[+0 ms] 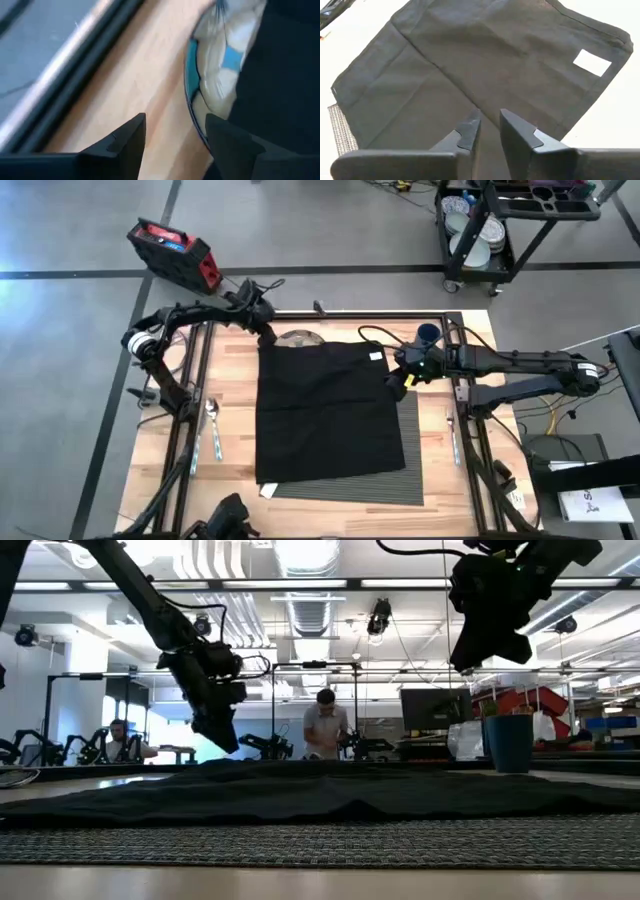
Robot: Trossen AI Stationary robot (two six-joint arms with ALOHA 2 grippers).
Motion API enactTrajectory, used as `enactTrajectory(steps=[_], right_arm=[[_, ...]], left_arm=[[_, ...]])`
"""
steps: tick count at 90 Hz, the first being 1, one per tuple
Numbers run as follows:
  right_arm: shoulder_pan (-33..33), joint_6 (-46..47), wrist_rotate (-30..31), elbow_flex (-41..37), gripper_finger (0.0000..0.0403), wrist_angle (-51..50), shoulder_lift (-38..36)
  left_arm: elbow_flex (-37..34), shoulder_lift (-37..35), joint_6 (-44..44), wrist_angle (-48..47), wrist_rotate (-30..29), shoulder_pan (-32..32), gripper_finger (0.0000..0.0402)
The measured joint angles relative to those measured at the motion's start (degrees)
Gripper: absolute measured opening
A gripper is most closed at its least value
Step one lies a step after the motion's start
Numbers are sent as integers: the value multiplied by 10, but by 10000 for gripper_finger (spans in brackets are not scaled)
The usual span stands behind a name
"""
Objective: Set table place
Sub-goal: Fold the black napkin
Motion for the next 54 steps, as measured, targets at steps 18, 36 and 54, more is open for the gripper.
enactTrajectory(steps=[18, 36, 54], right_arm=[[0, 4, 0, 0, 37, 0, 0], [0, 1, 0, 0, 35, 1, 0], [0, 2, 0, 0, 41, 1, 0]], left_arm=[[0, 0, 0, 54, 0, 0, 204], [0, 0, 0, 97, 0, 0, 214], [0, 0, 0, 120, 0, 0, 224]])
